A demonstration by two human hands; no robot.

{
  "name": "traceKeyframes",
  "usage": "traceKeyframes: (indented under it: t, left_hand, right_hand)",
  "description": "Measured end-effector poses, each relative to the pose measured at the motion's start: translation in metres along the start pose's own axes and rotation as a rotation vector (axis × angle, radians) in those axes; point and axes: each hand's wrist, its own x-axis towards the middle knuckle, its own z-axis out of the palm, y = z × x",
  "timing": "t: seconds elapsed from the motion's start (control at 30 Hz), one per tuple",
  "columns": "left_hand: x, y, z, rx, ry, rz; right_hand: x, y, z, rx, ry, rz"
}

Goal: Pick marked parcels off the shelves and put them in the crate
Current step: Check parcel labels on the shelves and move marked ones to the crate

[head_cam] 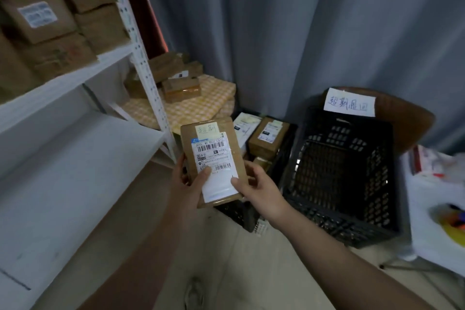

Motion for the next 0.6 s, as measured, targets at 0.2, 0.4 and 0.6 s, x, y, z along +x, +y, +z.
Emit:
traceKeyframes:
  t: [0.2,0.4,0.6]
  left_hand:
    - [0.053,-0.034,0.023,0.040,-0.080,-0.186]
    - [0.135,-0.054,0.034,0.114,-0.238,-0.414]
    - [0.205,-0.077,0.049,0.130,-0.325,-0.476]
  right_hand:
    - [0.034,0.017,-0.012,-0.057,0.103,0.053]
    - [0.099,0.012,-0.016,-0.475,0.110,0.056]
    - [0.177,0.022,-0.008,-0.921,0.103,0.233]
